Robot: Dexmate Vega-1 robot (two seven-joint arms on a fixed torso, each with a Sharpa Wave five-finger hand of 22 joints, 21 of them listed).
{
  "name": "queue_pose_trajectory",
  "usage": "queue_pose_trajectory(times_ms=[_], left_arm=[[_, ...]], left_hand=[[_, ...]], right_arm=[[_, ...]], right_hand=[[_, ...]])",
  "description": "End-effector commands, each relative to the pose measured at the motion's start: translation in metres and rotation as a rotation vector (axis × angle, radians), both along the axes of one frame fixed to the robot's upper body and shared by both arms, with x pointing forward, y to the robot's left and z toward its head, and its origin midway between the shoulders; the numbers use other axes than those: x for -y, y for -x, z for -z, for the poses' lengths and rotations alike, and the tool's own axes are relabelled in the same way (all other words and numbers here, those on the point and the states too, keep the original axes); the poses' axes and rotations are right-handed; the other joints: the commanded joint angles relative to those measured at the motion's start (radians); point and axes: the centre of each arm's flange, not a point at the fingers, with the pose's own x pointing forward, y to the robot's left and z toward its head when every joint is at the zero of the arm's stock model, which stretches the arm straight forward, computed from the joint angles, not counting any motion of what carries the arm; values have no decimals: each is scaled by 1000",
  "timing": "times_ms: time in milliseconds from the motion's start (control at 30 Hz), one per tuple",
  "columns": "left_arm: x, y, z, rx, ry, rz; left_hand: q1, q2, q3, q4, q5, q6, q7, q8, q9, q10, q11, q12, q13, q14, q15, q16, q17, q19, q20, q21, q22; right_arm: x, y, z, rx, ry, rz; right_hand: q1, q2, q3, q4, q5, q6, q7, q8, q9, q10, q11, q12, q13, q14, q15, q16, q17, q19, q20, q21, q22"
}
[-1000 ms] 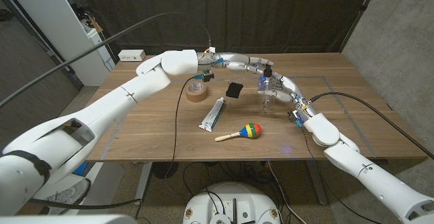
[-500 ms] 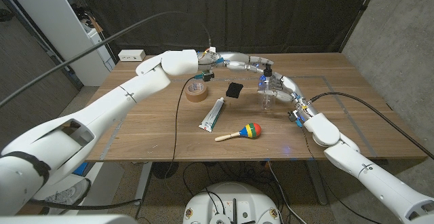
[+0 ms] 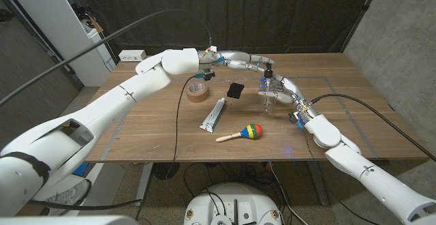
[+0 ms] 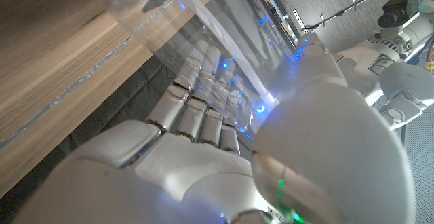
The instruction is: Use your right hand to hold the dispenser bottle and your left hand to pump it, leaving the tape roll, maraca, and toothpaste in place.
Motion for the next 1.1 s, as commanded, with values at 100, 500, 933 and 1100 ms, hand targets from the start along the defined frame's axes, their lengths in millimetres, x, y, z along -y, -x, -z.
queue_pose_trajectory(times_ms=[100,500,933,1100], left_arm=[[-3,4,-12,44,8,2],[-4,6,-21,71,20,8],[-9,8,-30,104,68,3],[-12,8,-35,120,87,-9]], left_hand=[[5,67,7,-2,8,118,118,3,5,0,3,0,0,1,-132,-1,2,4,-128,3,1],[6,66,8,-3,8,120,118,4,5,0,3,0,0,3,-131,-1,2,7,-130,4,1],[7,65,11,-4,8,120,115,4,5,0,4,0,0,5,-126,-1,1,11,-128,5,1],[7,65,11,-4,8,120,115,4,5,0,4,0,0,6,-124,-1,2,12,-128,5,1]], right_arm=[[1,-3,5,-12,-8,8],[0,-6,7,-20,-14,12],[1,-12,6,-27,-23,12],[1,-13,5,-29,-21,10]], right_hand=[[114,133,8,13,5,95,-94,7,0,135,-122,-1,2,59,-198,-6,4,-4,-56,-1,3],[115,133,6,12,6,92,-96,9,-2,132,-123,-5,4,58,-199,-12,8,-5,-56,-1,4],[114,133,3,13,6,90,-95,11,-4,132,-125,-9,6,57,-198,-17,12,-7,-55,-1,4],[112,133,1,14,6,89,-94,11,-5,133,-125,-9,6,57,-197,-19,14,-7,-53,-1,4]])
